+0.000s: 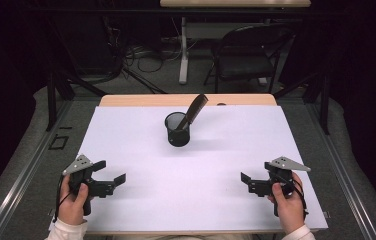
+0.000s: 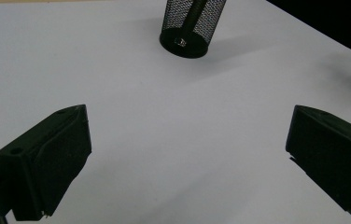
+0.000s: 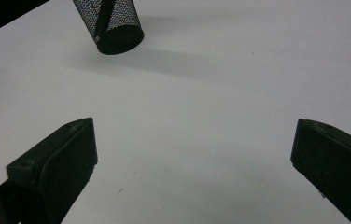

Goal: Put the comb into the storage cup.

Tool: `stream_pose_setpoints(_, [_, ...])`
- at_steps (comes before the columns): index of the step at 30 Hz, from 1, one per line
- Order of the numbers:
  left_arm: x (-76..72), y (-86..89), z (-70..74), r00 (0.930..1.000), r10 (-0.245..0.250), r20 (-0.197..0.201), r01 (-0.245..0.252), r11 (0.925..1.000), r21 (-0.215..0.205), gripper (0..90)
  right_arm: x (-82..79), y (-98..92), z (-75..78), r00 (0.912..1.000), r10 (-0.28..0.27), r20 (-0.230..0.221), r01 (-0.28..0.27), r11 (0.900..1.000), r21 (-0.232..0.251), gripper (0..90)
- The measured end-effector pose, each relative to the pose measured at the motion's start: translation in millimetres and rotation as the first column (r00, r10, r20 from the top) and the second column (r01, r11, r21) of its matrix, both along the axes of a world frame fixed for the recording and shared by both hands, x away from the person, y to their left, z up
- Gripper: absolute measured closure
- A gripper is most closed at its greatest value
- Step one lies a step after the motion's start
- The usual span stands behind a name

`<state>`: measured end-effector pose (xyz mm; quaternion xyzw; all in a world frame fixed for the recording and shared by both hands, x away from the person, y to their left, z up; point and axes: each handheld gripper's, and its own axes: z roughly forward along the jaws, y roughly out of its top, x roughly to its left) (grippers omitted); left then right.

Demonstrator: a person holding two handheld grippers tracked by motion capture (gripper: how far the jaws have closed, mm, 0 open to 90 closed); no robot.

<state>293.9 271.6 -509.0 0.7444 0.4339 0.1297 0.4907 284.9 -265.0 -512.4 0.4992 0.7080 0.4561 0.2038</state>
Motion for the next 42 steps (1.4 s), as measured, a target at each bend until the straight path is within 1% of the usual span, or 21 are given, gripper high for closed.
stream_pose_setpoints(1, [-0.2, 0.1, -1.0, 1.0000, -0.001, 0.001, 0.001, 1.0000, -0.003, 0.5, -0.6, -0.4, -1.0, 1.0000, -0.003, -0.004, 0.003, 1.000, 0.007, 0.1])
stream_pose_setpoints(3, [-0.5, 1.0, -2.1, 1.0000, -0.001, -0.001, 0.001, 1.0000, 0.005, 0.6, -1.9, -2.2, -2.9, 1.0000, -0.001, -0.006, 0.001, 1.000, 0.012, 0.1])
stream_pose_setpoints(8, [-0.9, 2.8, -4.8, 1.0000, -0.001, 0.009, 0.001, 1.0000, 0.001, 0.5, -3.7, -5.3, -9.0, 0.9998, -0.021, -0.002, 0.021, 0.999, 0.031, 0.1])
stream_pose_setpoints(10, [-1.1, 3.3, -6.4, 1.0000, 0.000, 0.009, -0.001, 1.0000, 0.009, 0.5, -4.9, -6.8, -10.9, 0.9997, -0.025, -0.006, 0.025, 0.999, 0.023, 0.1])
stream_pose_setpoints(15, [-0.8, 4.5, -9.9, 0.9998, 0.004, 0.020, -0.004, 0.9998, 0.019, 0.5, -6.8, -9.1, -16.5, 0.9994, -0.035, 0.000, 0.035, 0.999, 0.030, 0.1])
stream_pose_setpoints(17, [-0.6, 5.0, -11.8, 0.9998, 0.003, 0.021, -0.003, 0.9999, 0.016, 0.5, -7.4, -10.0, -16.7, 0.9993, -0.036, 0.004, 0.036, 0.999, 0.018, 0.1])
stream_pose_setpoints(21, [-0.3, 6.3, -15.3, 0.9998, 0.010, 0.018, -0.010, 0.9998, 0.015, 0.5, -8.6, -12.1, -16.0, 0.9991, -0.040, 0.012, 0.040, 0.999, 0.014, 0.1])
stream_pose_setpoints(22, [0.1, 6.5, -16.0, 0.9998, 0.010, 0.020, -0.010, 0.9999, 0.013, 0.5, -8.4, -12.4, -16.5, 0.9989, -0.043, 0.021, 0.042, 0.999, 0.016, 0.1])
stream_pose_setpoints(26, [0.8, 7.5, -18.7, 0.9997, 0.013, 0.021, -0.013, 0.9995, 0.029, 0.5, -9.5, -13.9, -18.1, 0.9986, -0.049, 0.021, 0.049, 0.999, 0.006, 0.1])
stream_pose_setpoints(31, [1.1, 8.2, -20.2, 0.9997, 0.014, 0.022, -0.014, 0.9997, 0.019, 0.6, -9.9, -14.6, -21.3, 0.9985, -0.051, 0.019, 0.050, 0.999, 0.008, 0.1])
stream_pose_setpoints(32, [1.3, 8.5, -20.7, 0.9996, 0.014, 0.023, -0.015, 0.9997, 0.018, 0.5, -9.8, -14.5, -22.1, 0.9983, -0.050, 0.028, 0.050, 0.999, 0.014, 0.1])
stream_pose_setpoints(34, [1.3, 9.2, -21.3, 0.9997, 0.015, 0.019, -0.015, 0.9996, 0.022, 0.6, -10.4, -15.0, -22.3, 0.9988, -0.042, 0.026, 0.042, 0.999, 0.000, 0.1])
stream_pose_setpoints(37, [1.4, 9.8, -22.1, 0.9996, 0.018, 0.023, -0.018, 0.9997, 0.016, 0.5, -11.1, -14.4, -23.4, 0.9990, -0.041, 0.021, 0.041, 0.999, -0.003, 0.1])
stream_pose_setpoints(38, [1.3, 9.9, -22.2, 0.9995, 0.020, 0.024, -0.021, 0.9997, 0.016, 0.5, -10.7, -13.8, -24.5, 0.9987, -0.041, 0.030, 0.041, 0.999, -0.001, 0.1])
stream_pose_setpoints(39, [1.2, 10.1, -22.3, 0.9995, 0.022, 0.025, -0.022, 0.9996, 0.017, 0.5, -10.9, -14.1, -24.8, 0.9988, -0.040, 0.028, 0.040, 0.999, -0.005, 0.1])
stream_pose_setpoints(42, [1.0, 10.6, -22.7, 0.9994, 0.023, 0.026, -0.023, 0.9996, 0.015, 0.6, -10.5, -13.7, -27.0, 0.9986, -0.045, 0.028, 0.044, 0.999, 0.012, 0.2])
